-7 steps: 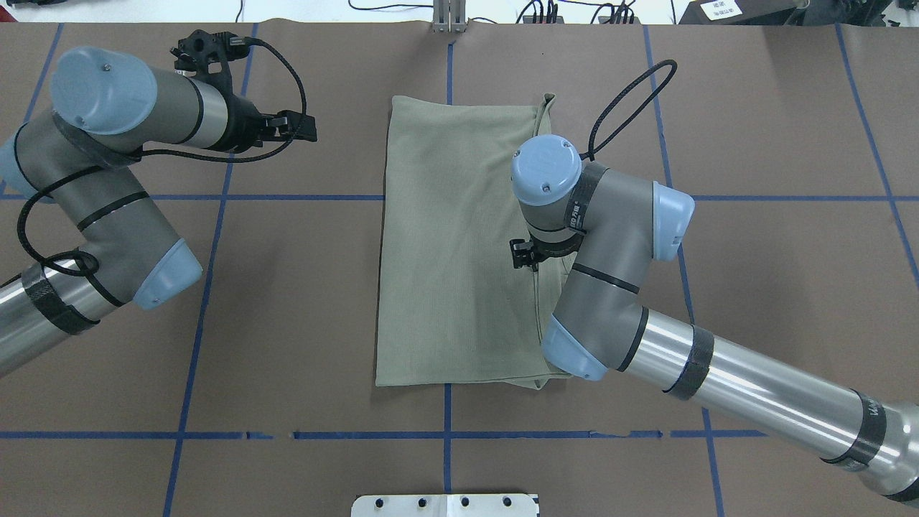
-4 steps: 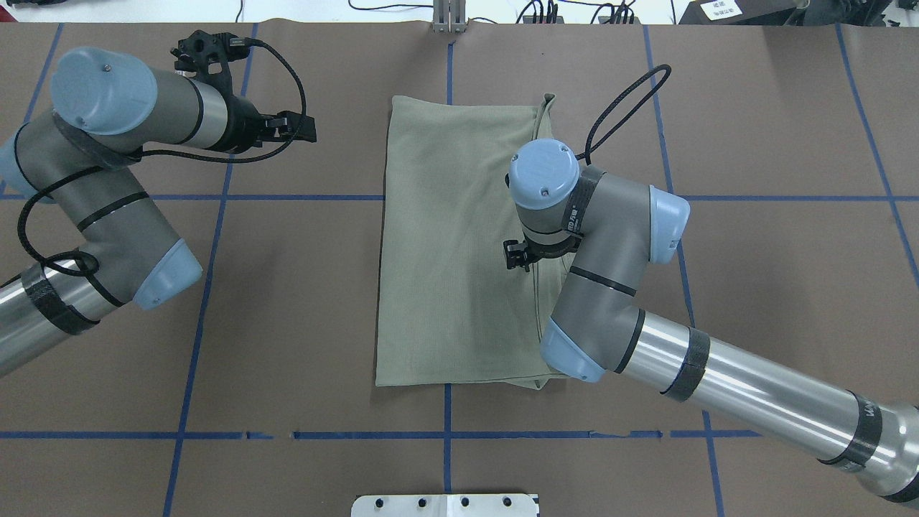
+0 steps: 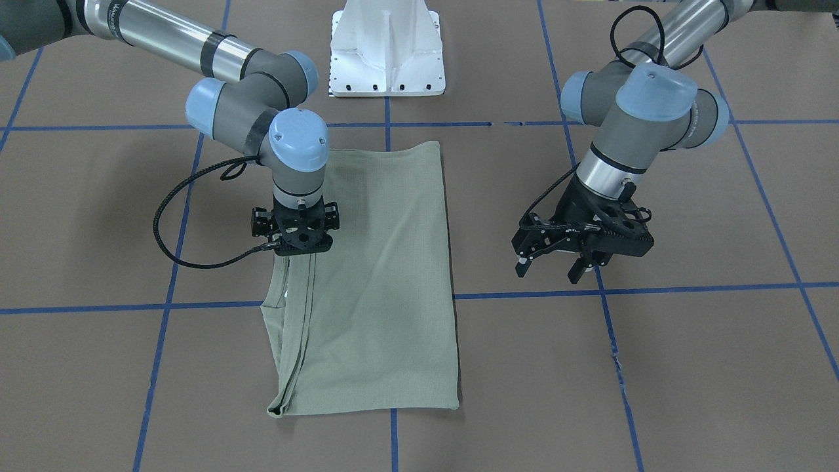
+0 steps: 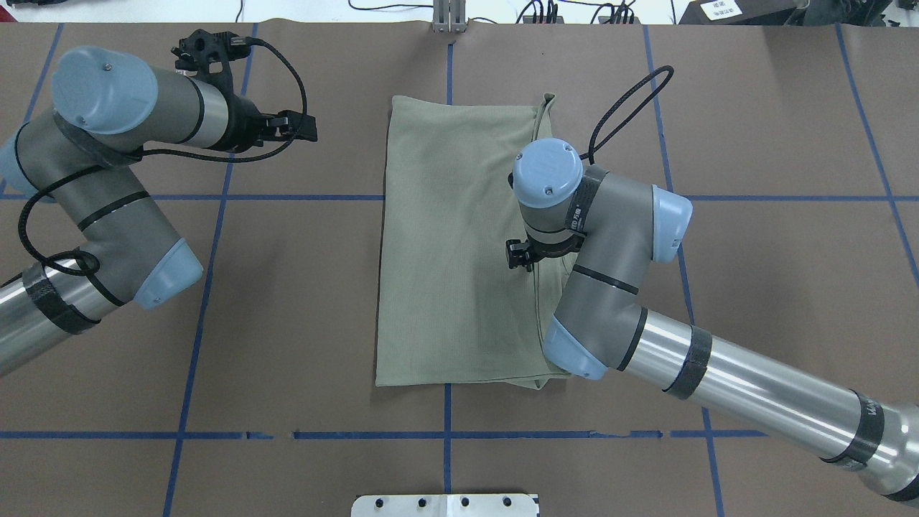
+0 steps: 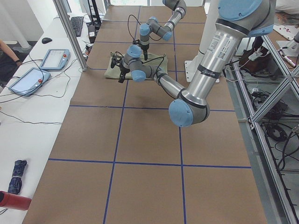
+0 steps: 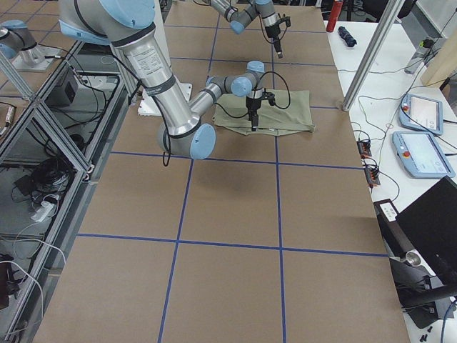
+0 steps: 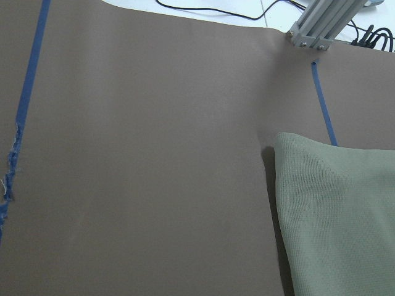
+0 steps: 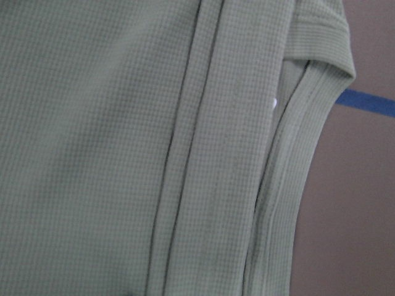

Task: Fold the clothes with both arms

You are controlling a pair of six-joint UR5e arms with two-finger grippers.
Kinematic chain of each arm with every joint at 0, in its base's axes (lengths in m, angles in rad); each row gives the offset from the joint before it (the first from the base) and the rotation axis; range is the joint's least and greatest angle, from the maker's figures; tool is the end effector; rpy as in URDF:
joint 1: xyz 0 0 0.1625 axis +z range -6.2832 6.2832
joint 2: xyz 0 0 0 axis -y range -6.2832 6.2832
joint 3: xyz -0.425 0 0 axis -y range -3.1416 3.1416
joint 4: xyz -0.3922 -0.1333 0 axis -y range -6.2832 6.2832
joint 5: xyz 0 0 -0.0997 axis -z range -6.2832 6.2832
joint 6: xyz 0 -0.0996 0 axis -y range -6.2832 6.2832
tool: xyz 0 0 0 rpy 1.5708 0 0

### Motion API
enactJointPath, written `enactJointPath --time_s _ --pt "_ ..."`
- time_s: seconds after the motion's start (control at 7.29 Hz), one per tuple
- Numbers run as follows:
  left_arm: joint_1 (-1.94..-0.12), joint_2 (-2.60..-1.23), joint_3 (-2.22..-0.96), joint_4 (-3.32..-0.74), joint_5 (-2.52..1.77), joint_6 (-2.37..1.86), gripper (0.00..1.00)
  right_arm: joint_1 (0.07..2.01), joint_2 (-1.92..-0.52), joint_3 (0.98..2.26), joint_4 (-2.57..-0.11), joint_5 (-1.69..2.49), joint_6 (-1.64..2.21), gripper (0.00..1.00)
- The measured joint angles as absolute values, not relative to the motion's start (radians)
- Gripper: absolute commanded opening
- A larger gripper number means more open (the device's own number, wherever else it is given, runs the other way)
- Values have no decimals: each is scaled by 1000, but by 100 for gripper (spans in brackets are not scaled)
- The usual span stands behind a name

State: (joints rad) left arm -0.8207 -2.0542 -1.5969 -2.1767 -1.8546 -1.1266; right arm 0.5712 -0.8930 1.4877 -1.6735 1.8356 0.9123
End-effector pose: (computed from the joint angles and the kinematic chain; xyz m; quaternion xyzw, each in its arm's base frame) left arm 0.3794 -0.5618 0.3000 0.2129 0.4935 -0.0837 0.8391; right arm -0.5516 -0.4820 0.3115 0.0347 -0.2710 -0.0741 0.9591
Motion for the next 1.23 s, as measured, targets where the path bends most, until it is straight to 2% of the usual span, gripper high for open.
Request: enactJointPath --time_s 1.23 --pt "-813 -2060 -1597 -2175 -1855 -1134 100 605 -946 1530 -1679 1839 880 100"
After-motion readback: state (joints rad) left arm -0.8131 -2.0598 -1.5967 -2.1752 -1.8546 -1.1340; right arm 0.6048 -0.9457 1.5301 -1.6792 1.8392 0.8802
